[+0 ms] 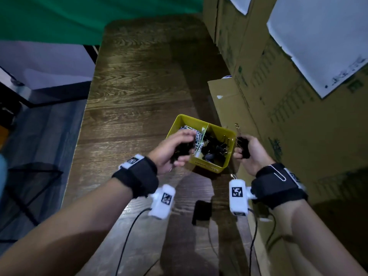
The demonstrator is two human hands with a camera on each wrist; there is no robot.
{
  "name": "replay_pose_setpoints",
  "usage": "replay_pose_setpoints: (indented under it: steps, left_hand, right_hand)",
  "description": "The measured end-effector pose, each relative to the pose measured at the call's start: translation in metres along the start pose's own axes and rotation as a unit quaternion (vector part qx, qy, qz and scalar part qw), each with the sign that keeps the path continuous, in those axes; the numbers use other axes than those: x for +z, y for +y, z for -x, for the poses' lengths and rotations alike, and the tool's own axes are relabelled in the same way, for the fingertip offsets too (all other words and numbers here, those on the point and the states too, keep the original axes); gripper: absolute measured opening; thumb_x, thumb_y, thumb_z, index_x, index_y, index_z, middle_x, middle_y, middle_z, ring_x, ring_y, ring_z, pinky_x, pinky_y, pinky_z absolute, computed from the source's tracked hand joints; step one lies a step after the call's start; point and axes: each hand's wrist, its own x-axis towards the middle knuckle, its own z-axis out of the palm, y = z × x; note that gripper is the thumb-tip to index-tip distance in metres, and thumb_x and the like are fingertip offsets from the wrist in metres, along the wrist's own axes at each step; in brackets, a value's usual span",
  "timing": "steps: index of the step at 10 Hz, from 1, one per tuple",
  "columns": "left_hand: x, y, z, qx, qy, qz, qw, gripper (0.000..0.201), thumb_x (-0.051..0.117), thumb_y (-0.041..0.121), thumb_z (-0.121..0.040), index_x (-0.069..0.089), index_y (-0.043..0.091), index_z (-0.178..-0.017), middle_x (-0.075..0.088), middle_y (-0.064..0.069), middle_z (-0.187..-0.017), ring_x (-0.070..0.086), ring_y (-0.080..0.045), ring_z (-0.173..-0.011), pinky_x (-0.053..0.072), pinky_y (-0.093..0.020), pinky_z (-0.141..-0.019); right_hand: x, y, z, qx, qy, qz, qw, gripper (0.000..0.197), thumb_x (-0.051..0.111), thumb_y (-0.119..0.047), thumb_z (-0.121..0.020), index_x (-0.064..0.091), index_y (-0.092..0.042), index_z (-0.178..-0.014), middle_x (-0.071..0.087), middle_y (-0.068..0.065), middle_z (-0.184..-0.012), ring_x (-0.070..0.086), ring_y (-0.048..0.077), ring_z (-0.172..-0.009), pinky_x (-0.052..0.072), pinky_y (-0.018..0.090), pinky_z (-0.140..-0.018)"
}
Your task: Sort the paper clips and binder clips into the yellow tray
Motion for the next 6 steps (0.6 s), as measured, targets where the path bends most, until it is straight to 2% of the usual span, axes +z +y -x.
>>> replay_pose_setpoints:
  steps: [1,2,3,4,5,6]
  left_hand:
    - [0.033,0.018,-0.036,-0.001,0.027,-0.075,0.997,0.014,0.052,0.018,-0.09,0.049,0.023,-0.102,0.052,-0.014,-0.074,0.032,-0.011,-0.041,0.02,-0.013,-0.037]
    - [0.054,0.016,-0.066,-0.009,0.085,-0.168,0.982,0.021,0.059,0.019,-0.087,0.044,0.022,-0.102,0.051,-0.01,-0.07,0.035,-0.014,-0.041,0.023,-0.016,-0.037]
    - [0.06,0.003,-0.084,-0.012,0.117,-0.29,0.95,0.037,0.062,0.017,-0.084,0.038,0.024,-0.111,0.054,-0.01,-0.075,0.047,-0.017,-0.047,0.043,-0.025,-0.039]
    - [0.056,-0.009,-0.09,0.02,0.102,-0.417,0.903,0.058,0.063,0.017,-0.079,0.033,0.026,-0.127,0.059,-0.013,-0.107,0.062,-0.031,-0.078,0.055,-0.036,-0.063]
    - [0.051,-0.012,-0.084,0.043,0.1,-0.501,0.858,0.068,0.061,0.018,-0.077,0.028,0.024,-0.136,0.053,-0.013,-0.122,0.057,-0.03,-0.104,0.046,-0.029,-0.079]
    - [0.047,-0.016,-0.086,0.073,0.111,-0.511,0.849,0.065,0.061,0.018,-0.077,0.031,0.022,-0.135,0.052,-0.014,-0.122,0.054,-0.029,-0.108,0.043,-0.029,-0.085]
  right_hand:
    - [0.009,-0.004,-0.017,-0.014,0.011,0.03,0.999,0.022,0.038,-0.018,-0.097,0.046,-0.016,-0.077,0.04,-0.002,-0.058,0.033,0.005,-0.035,0.024,0.016,-0.031]
    - [0.017,-0.001,-0.03,-0.05,0.047,0.122,0.99,0.021,0.044,-0.02,-0.097,0.054,-0.016,-0.079,0.049,0.003,-0.063,0.043,0.011,-0.043,0.032,0.021,-0.036]
    - [0.021,0.006,-0.043,-0.099,0.085,0.219,0.967,0.015,0.048,-0.018,-0.093,0.062,-0.014,-0.09,0.065,0.015,-0.092,0.063,0.029,-0.08,0.055,0.039,-0.068]
    - [0.018,0.013,-0.054,-0.119,0.083,0.299,0.943,0.029,0.048,-0.023,-0.087,0.059,-0.013,-0.112,0.062,0.015,-0.116,0.058,0.031,-0.107,0.045,0.045,-0.098]
    - [0.019,0.02,-0.059,-0.107,0.039,0.344,0.932,0.052,0.046,-0.043,-0.075,0.06,-0.017,-0.118,0.063,0.01,-0.119,0.059,0.027,-0.11,0.044,0.044,-0.101]
    - [0.019,0.024,-0.064,-0.118,0.014,0.352,0.928,0.052,0.049,-0.047,-0.071,0.063,-0.022,-0.114,0.068,0.005,-0.113,0.062,0.026,-0.107,0.045,0.046,-0.099]
